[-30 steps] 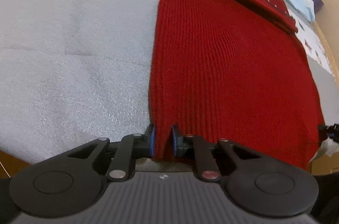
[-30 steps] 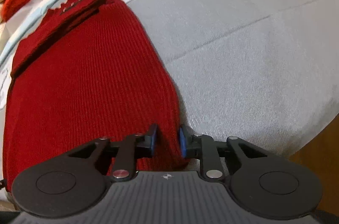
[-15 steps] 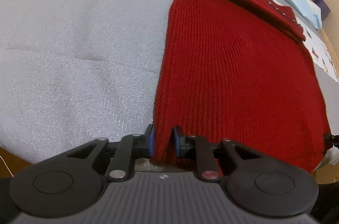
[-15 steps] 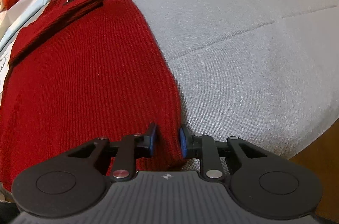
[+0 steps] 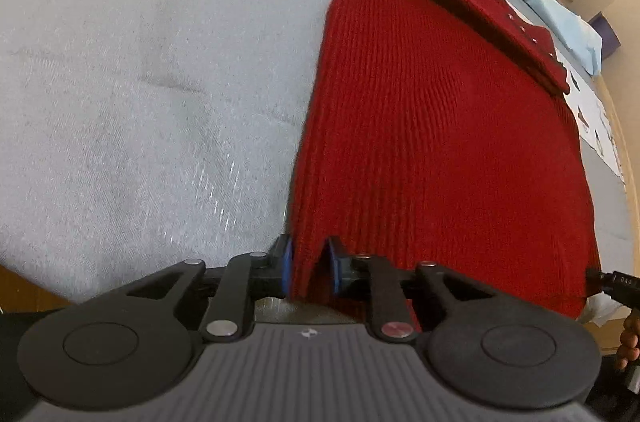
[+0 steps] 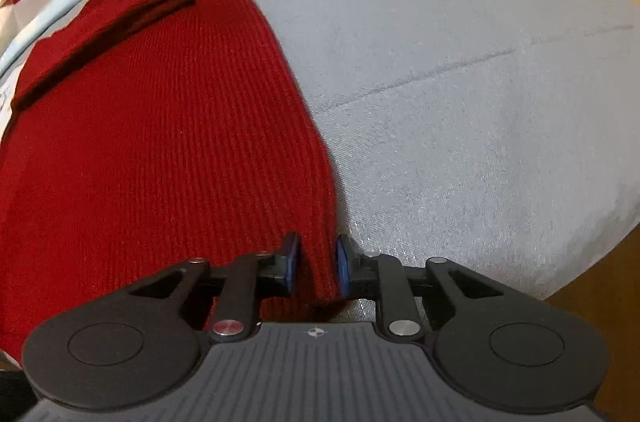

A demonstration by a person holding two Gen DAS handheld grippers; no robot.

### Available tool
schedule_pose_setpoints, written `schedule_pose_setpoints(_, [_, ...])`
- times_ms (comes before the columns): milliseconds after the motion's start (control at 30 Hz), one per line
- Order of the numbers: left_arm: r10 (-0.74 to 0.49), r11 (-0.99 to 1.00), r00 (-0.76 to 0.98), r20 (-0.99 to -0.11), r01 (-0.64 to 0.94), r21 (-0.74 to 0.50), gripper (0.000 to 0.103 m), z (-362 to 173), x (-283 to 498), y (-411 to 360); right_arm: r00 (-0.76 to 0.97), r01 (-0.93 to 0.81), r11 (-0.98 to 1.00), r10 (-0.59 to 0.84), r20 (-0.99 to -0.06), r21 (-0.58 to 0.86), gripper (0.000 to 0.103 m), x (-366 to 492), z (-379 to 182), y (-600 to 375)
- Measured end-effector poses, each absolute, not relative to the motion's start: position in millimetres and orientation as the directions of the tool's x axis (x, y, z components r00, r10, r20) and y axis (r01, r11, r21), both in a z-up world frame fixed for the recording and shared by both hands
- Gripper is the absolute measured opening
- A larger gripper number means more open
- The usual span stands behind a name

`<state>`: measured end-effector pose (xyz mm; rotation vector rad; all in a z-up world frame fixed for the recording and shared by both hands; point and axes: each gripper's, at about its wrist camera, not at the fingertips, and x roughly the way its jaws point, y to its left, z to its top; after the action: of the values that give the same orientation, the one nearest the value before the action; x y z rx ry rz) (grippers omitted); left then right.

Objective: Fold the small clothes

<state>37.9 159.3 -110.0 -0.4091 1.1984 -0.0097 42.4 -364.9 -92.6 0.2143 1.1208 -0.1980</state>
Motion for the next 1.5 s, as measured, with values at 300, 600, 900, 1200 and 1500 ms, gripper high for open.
schedule_pose_setpoints(300, [-0.175, 0.955, 0.406, -0.897, -0.152, -0.256, 0.012, -102, 31, 149, 0.459, 0.244, 0.967, -0.047, -0.887, 0.075, 0.011, 36, -88, -362])
schedule_pose_setpoints(600, [-0.31, 0.919, 0.552, -0.774, -0.033, -0.392, 0.007, -2, 9, 164, 0.667, 0.197, 0.949, 0.056, -0.743, 0.248, 0.01, 12, -17, -367])
schedule_pose_setpoints(900, [-0.419, 0.819, 0.683, -0.598, 0.0, -0.574, 0.005, 102, -67, 197, 0.857, 0.062, 0.91, 0.162, -0.489, 0.41, 0.008, -61, 95, -366])
schedule_pose_setpoints(1200, [-0.38, 0.789, 0.697, -0.608, -0.099, -0.606, 0.005, 101, -19, 224, 0.866, 0.123, 0.866, 0.144, -0.478, 0.484, 0.008, -82, 113, -386])
schedule_pose_setpoints(1500, [-0.29, 0.839, 0.646, -0.706, -0.182, -0.512, 0.006, 23, 153, 222, 0.732, 0.283, 0.88, 0.059, -0.679, 0.382, 0.01, 94, 31, -405])
